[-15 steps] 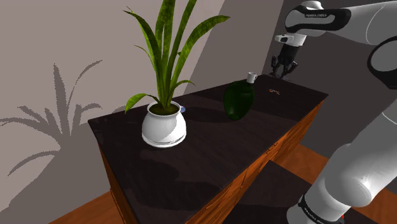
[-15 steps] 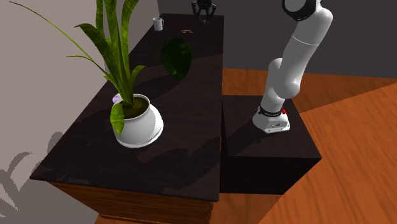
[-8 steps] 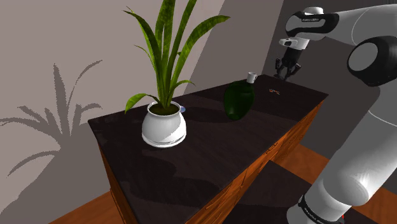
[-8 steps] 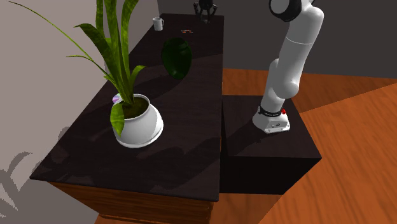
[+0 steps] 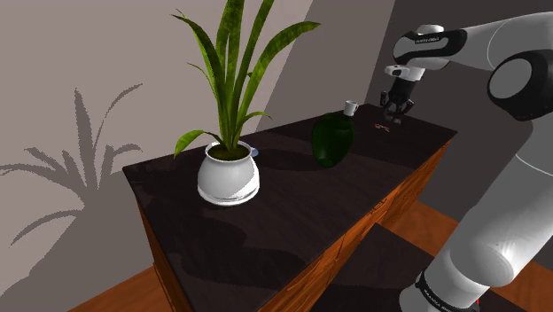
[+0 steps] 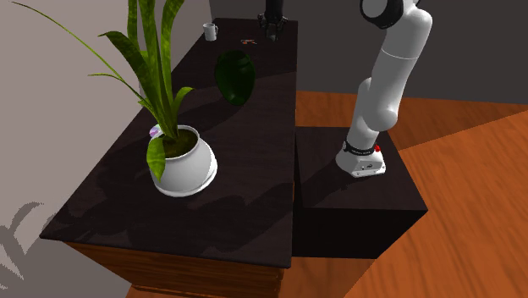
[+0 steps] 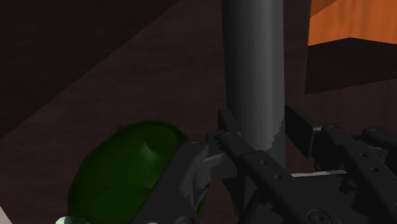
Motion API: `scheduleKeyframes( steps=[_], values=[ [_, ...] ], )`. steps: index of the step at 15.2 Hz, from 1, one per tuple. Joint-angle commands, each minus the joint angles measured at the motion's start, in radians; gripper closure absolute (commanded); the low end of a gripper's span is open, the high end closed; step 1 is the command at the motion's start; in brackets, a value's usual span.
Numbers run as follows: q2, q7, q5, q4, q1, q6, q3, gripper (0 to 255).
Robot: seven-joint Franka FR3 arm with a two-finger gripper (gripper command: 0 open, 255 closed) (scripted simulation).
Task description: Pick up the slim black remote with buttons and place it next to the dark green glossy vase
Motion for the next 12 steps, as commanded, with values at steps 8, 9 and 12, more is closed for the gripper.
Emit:
scheduleKeyframes(
  steps=[8,9,12],
  values=[
    [0.000,-0.007,0.002,-0.120,-0.001,0.121,-0.001,255],
    [0.001,-0.008,0.003,-0.132,-0.001,0.134,-0.001,255],
    [0.008,-0.014,0.008,-0.167,-0.002,0.173,-0.002,255]
  ],
)
